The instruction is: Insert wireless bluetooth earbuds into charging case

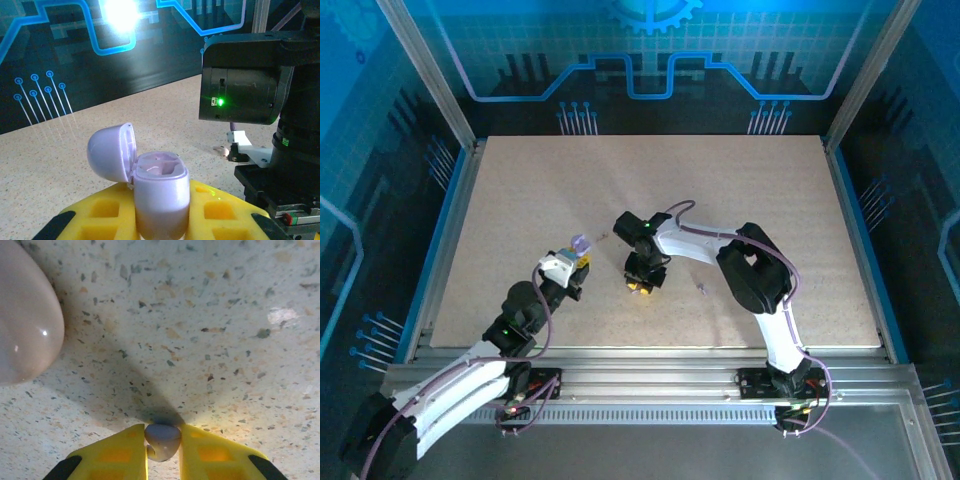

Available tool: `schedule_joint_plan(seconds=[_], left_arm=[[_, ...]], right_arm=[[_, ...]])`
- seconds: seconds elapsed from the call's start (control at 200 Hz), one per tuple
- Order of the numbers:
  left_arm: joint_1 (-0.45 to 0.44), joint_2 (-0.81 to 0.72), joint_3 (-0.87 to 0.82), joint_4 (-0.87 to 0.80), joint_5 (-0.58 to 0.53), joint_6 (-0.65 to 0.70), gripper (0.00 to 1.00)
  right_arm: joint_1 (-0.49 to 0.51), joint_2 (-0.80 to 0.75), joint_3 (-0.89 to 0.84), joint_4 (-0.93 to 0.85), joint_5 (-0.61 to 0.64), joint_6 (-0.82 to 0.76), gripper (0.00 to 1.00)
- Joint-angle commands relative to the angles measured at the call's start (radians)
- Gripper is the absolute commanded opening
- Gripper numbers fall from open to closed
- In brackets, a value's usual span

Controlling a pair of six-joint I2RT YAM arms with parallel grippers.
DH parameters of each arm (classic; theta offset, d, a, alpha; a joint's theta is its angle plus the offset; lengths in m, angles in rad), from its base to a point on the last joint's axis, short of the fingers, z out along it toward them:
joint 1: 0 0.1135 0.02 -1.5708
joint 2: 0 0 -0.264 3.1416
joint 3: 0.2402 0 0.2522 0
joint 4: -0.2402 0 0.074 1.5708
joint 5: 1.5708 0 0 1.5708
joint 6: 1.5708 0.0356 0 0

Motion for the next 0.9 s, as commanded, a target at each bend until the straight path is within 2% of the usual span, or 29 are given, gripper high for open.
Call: schedule_joint_plan(seconds=[0.0,0.38,0.715,0.895], left_arm=[[0.0,-0.001,0.023,0.013,0.032,-0.01,0.11],[-0.001,0.083,0.05,0.028,0.126,-0.071,0.1],[-0.004,0.178,0.134,-0.032,0.218,-0.108,0.08],[-0.005,0.234,0.131,0.0,0.261,-0.109,0.07]], right_arm=[[-0.013,0.004,0.012,-0.027,0.06,-0.038,0.19],[-0.009,-0.104,-0.075,0.062,0.159,-0.154,0.18],[-0.006,-0.303,-0.352,0.331,0.204,-0.256,0.19],[-0.008,-0.385,-0.458,0.422,0.201,-0.328,0.19]])
